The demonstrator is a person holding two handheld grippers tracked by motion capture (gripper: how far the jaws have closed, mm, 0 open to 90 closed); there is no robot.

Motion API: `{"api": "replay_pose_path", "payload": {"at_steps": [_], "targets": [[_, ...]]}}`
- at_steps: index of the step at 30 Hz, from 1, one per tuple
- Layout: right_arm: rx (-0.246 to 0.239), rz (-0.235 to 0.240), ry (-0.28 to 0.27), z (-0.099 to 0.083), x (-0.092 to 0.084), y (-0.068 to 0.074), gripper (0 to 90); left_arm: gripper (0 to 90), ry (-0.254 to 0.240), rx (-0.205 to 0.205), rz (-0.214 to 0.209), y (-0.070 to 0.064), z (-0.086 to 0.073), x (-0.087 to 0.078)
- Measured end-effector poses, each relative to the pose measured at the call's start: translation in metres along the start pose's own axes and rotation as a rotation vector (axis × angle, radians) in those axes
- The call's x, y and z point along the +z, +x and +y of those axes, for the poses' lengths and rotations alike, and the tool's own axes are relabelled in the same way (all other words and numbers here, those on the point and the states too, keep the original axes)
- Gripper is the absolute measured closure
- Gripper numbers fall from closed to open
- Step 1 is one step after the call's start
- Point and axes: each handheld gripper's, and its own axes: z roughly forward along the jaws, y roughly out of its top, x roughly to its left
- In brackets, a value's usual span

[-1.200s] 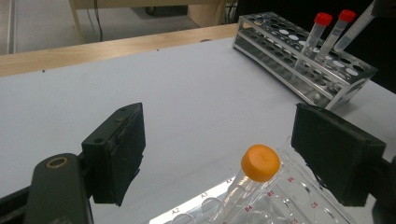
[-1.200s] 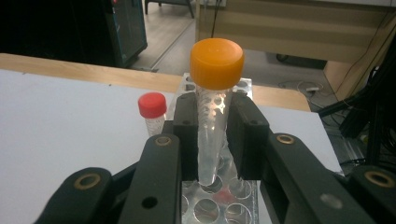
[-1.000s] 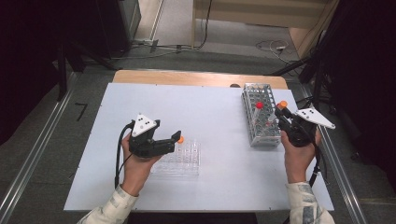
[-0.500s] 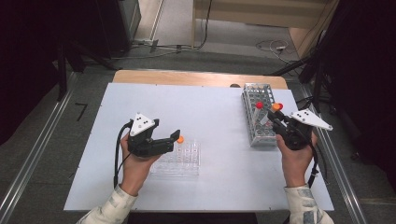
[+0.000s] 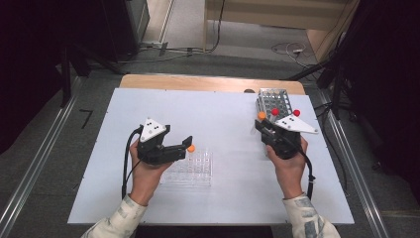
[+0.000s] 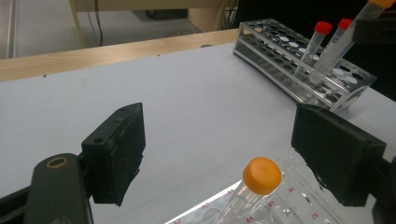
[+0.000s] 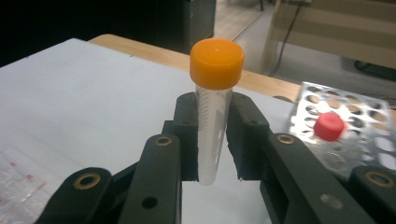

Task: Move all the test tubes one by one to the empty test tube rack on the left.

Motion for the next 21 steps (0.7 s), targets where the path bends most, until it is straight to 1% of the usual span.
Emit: {"api": "replay_pose_path", "payload": {"at_steps": [3,5,9,12,17,21], "targets": [[-0.019,0.026,0.013,0.000,0.011,0.013,72.2,18.3,0.001,-0.003,-0.003,-0.001,0.001,0.001],[-0.027,0.047,0.019,0.000,0.018,0.022,72.2,18.4,0.001,0.001,-0.004,-0.002,0.002,0.002],[-0.034,0.085,0.035,0.001,0.032,0.038,72.2,19.0,-0.008,0.000,-0.014,-0.004,0.006,0.007],[-0.040,0.105,0.040,0.002,0.042,0.048,72.2,19.2,-0.001,0.009,-0.017,-0.007,0.011,0.013],[-0.051,0.131,0.057,0.002,0.057,0.062,72.3,21.1,0.005,0.009,-0.022,-0.010,0.017,0.024],[-0.057,0.155,0.079,0.001,0.069,0.072,72.2,23.2,0.028,0.007,-0.051,-0.012,0.023,0.035]]}}
